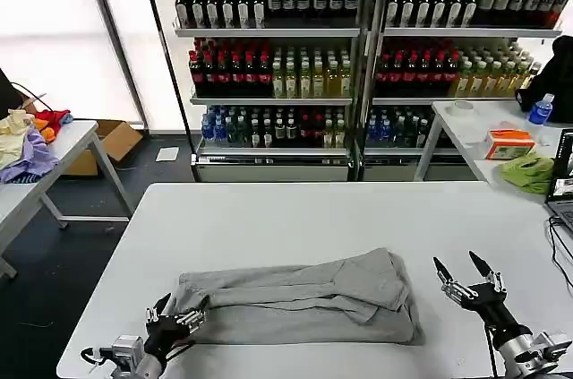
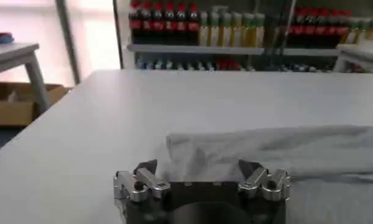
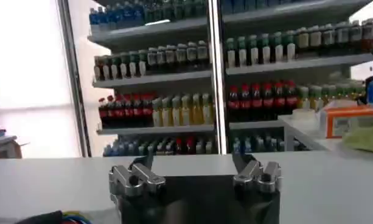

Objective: Fold and organize the clothes.

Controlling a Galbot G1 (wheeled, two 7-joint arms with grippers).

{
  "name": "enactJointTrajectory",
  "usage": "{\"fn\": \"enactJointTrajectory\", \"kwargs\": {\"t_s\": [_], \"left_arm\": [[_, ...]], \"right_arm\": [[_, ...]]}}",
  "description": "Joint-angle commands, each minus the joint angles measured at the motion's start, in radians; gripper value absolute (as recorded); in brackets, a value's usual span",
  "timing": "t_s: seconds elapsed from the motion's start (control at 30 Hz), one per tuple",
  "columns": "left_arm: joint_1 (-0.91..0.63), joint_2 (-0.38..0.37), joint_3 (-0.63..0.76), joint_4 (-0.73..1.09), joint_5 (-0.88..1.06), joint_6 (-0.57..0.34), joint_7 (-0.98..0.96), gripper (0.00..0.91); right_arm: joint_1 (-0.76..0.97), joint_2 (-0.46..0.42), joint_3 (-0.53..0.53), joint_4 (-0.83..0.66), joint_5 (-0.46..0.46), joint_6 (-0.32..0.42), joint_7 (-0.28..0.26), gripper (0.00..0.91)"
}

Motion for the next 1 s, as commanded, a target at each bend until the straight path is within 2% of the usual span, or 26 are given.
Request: {"fn": "enactJointTrajectory", "kwargs": {"t_s": [0.03, 0.07, 0.37, 0.67, 0.83, 0.93, 1.0], "left_arm": [[-0.001, -0.067, 0.038, 0.020, -0.002, 0.018, -0.103, 0.040], [0.004, -0.066, 0.039, 0.015, -0.004, 0.014, -0.103, 0.010], [0.033, -0.077, 0.050, 0.003, 0.047, -0.065, -0.080, 0.010], [0.019, -0.071, 0.029, -0.005, 0.027, -0.097, -0.041, 0.010], [-0.019, -0.047, -0.039, -0.050, -0.134, -0.101, -0.025, 0.010], [-0.045, -0.003, -0.116, -0.039, -0.203, -0.088, -0.020, 0.010], [-0.058, 0.040, -0.215, 0.000, -0.203, -0.087, 0.016, 0.000]], "right_arm": [[-0.005, 0.006, 0.019, -0.016, 0.002, 0.051, -0.018, 0.907], [-0.006, 0.005, 0.019, -0.016, 0.003, 0.050, -0.020, 0.907], [-0.001, 0.006, 0.012, -0.026, 0.007, 0.047, -0.022, 0.907], [-0.001, 0.003, 0.010, -0.024, 0.026, 0.033, -0.027, 0.907], [0.000, 0.001, 0.008, -0.019, 0.031, 0.023, -0.033, 0.907], [0.005, -0.001, 0.005, -0.019, 0.034, 0.020, -0.031, 0.907], [0.005, -0.004, 0.005, -0.015, 0.035, 0.018, -0.034, 0.907]]}}
